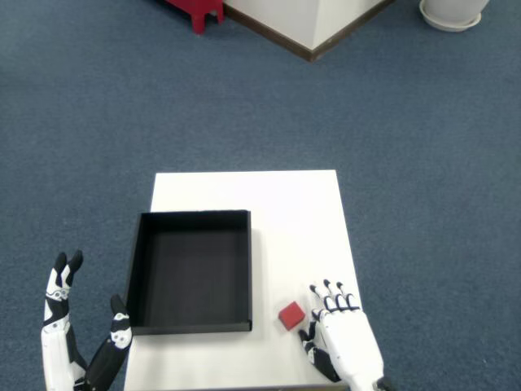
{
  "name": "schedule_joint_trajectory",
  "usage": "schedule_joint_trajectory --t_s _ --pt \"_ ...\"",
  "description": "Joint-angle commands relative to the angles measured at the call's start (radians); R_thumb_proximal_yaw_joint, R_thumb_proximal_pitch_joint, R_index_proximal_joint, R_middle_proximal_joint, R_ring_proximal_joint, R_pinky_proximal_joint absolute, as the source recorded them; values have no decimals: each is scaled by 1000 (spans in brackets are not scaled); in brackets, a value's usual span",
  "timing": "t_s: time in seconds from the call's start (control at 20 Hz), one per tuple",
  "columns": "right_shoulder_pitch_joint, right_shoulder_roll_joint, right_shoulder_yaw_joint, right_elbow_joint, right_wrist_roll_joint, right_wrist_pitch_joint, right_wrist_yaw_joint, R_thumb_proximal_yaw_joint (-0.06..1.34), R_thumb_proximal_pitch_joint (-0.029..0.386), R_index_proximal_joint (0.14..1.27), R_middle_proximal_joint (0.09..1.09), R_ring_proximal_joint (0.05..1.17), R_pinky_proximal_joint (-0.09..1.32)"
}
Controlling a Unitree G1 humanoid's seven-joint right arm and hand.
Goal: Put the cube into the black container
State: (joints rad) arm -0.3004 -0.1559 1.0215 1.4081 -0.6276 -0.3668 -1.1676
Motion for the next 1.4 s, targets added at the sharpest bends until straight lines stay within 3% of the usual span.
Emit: schedule_joint_trajectory --t_s 0.05,0.15,1.05,1.25,1.4 --pt "-33 -15 -6 14 17 -1 6 716 85 472 212 120 -51" --pt "-38 -14 1 15 14 17 7 697 82 432 198 115 -54" --pt "-46 -14 3 -6 27 53 14 560 0 409 141 88 -75" --pt "-49 -15 2 -17 33 52 12 547 -3 401 139 87 -76" --pt "-91 -20 3 -56 36 34 -6 542 -6 397 138 86 -76"
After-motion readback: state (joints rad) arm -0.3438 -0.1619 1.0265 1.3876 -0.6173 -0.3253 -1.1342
